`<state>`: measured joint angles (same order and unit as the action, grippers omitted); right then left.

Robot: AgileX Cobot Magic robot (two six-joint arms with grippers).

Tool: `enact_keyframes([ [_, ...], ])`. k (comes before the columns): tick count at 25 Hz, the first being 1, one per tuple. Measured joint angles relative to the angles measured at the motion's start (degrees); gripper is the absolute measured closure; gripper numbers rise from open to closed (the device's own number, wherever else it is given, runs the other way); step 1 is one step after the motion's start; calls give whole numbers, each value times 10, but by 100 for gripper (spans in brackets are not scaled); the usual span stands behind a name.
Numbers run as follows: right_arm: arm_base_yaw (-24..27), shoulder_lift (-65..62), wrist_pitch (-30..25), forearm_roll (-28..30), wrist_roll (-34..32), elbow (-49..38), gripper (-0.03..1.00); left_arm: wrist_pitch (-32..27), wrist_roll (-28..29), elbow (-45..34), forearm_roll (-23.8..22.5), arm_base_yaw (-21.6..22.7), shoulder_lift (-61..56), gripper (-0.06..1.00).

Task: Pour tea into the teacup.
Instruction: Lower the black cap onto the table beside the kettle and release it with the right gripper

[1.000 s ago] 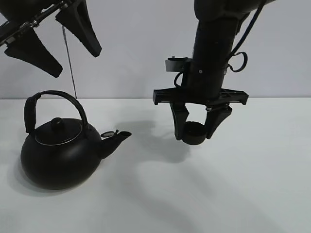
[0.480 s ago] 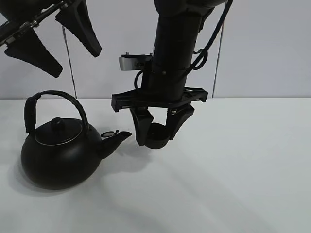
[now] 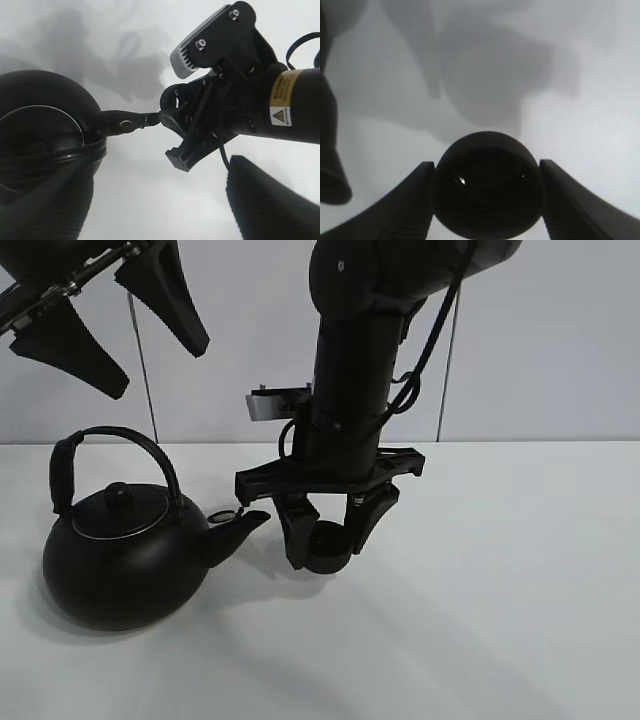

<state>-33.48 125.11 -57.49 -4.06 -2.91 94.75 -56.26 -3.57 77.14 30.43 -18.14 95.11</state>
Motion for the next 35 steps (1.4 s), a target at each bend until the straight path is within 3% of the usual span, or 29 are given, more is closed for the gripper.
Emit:
enact_keyframes([
  [8,0,8,35,-8,-1,0,56,0,0,0,0,0,0,41],
  [35,0,36,45,-13,-3,0,56,0,0,0,0,0,0,41],
])
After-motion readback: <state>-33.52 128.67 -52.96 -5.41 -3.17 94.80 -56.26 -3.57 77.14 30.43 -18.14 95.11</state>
